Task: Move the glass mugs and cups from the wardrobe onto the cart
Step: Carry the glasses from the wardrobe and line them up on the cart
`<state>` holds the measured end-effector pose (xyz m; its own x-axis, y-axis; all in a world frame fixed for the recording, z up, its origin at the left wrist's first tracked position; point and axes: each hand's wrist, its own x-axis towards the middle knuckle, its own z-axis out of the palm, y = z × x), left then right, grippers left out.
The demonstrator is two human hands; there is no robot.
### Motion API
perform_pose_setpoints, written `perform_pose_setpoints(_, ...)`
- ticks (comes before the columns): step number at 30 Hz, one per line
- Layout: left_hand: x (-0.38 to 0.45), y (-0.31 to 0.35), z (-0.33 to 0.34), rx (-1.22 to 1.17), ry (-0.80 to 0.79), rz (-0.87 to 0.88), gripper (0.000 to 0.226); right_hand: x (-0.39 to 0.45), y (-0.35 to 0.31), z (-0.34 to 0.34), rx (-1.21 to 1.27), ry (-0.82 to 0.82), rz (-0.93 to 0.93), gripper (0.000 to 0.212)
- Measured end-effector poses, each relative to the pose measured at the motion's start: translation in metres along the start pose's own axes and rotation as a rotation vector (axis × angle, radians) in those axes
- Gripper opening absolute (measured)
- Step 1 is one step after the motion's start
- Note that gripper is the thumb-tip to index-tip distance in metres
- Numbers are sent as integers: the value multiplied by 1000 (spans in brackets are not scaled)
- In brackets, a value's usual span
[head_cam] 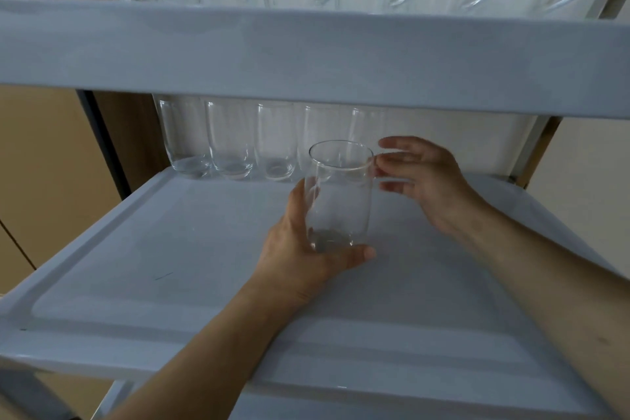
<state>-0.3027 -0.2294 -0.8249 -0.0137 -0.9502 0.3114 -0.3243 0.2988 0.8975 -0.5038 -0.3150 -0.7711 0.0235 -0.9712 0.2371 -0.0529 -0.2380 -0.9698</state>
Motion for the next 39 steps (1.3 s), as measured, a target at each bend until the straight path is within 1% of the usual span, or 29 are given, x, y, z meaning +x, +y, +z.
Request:
perform_pose_setpoints(1, 0, 3, 0, 60, -1, 12, 110, -12, -4, -2, 64, -119, 30, 48)
perform_pose_setpoints(3, 1, 5, 2, 150, -12, 28, 117, -32, -9, 0, 48, -307, 50, 61)
perform_pose_setpoints(4, 1, 5, 4, 185, -32, 34, 124, -39, -10, 2, 21, -365, 42, 64)
perform_pose_setpoints(6, 1, 5, 9, 266, -81, 27, 141, -48, -10, 5, 9, -393, 36, 65)
perform_pose_setpoints(8, -1, 5, 12, 380, -108, 25, 152, -52, -12, 5, 17, -360, 26, 66)
perform_pose_setpoints(10, -1, 3, 14, 482, -120, 29, 148, -53, -14, 0, 9, -293, 15, 67)
perform_pose_setpoints(11, -1, 2, 15, 533, -126, 37, 140, -53, -14, -4, -3, -246, 11, 71)
perform_pose_setpoints(13, -2, 0, 16, 649, -145, 80, 116, -47, -15, -12, -34, -118, 0, 78)
perform_pose_setpoints(16, -3, -4, 17, 730, -191, 116, 87, -26, -15, -23, -66, 95, -29, 71)
perform_pose_setpoints(18, -3, -5, 18, 746, -203, 123, 76, -8, -14, -28, -83, 195, -46, 67)
perform_pose_setpoints(21, -3, -6, 18, 753, -202, 129, 65, 17, -9, -29, -103, 292, -59, 78)
perform_pose_setpoints(23, -2, -6, 19, 763, -199, 131, 64, 30, -4, -29, -117, 345, -54, 84)
perform_pose_setpoints(25, -3, -6, 18, 765, -207, 127, 68, 40, 3, -30, -133, 386, -44, 84)
perform_pose_setpoints(27, -4, -4, 18, 764, -211, 131, 75, 47, 10, -32, -162, 402, -38, 83)
perform_pose_setpoints(30, -5, -5, 18, 766, -198, 143, 77, 56, 20, -34, -188, 416, -33, 81)
perform_pose_setpoints(33, -3, -7, 18, 779, -196, 148, 71, 64, 25, -34, -194, 446, -19, 81)
perform_pose_setpoints(34, -3, -7, 19, 781, -199, 148, 70, 66, 25, -35, -200, 447, -16, 81)
perform_pose_setpoints(37, -3, -5, 19, 782, -204, 143, 77, 70, 28, -35, -224, 426, -28, 80)
perform_pose_setpoints(39, -3, -5, 19, 789, -207, 145, 74, 72, 31, -34, -233, 405, -36, 81)
